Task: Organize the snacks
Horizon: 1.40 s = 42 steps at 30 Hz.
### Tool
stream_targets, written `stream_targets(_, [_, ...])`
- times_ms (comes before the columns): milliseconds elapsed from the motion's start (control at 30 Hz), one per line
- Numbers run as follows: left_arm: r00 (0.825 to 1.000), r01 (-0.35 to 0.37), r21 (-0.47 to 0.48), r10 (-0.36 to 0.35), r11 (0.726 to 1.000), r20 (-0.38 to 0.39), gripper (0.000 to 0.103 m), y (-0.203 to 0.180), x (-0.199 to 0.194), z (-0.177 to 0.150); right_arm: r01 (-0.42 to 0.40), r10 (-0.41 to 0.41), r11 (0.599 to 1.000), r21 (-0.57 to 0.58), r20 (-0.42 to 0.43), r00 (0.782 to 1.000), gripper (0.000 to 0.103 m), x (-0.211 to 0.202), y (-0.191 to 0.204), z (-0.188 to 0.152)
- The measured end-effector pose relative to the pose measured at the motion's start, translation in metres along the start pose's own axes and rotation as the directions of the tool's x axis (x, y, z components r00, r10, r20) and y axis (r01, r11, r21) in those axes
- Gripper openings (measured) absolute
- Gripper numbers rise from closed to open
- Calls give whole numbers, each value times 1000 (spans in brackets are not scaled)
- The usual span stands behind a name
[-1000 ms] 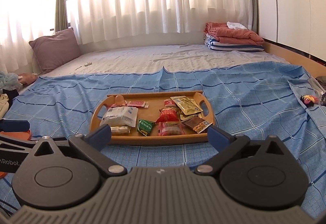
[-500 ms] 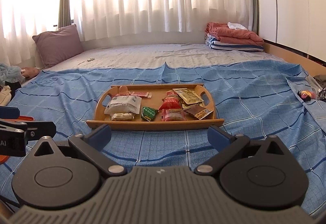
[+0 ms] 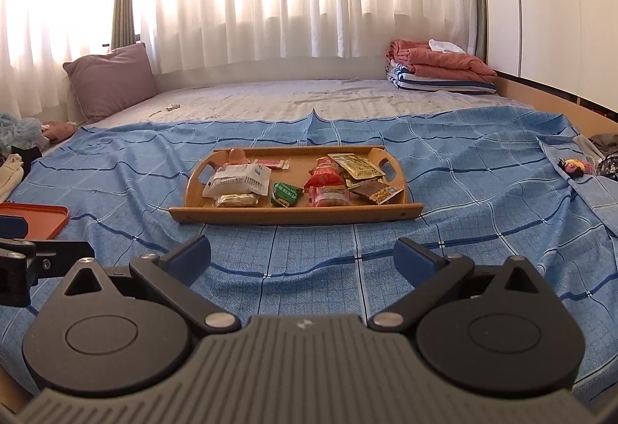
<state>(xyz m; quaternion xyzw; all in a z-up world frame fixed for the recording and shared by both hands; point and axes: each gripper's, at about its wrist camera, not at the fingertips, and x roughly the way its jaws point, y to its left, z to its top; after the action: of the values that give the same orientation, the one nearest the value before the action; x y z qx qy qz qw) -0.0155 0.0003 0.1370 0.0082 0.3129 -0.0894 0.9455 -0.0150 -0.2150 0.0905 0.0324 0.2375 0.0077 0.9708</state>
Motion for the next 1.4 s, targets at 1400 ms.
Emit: stream_targets(1400, [992,-99,9,99,995,-73,103,29,136,-74,114,-121,992,-52,-152,981,103,83,12,-88])
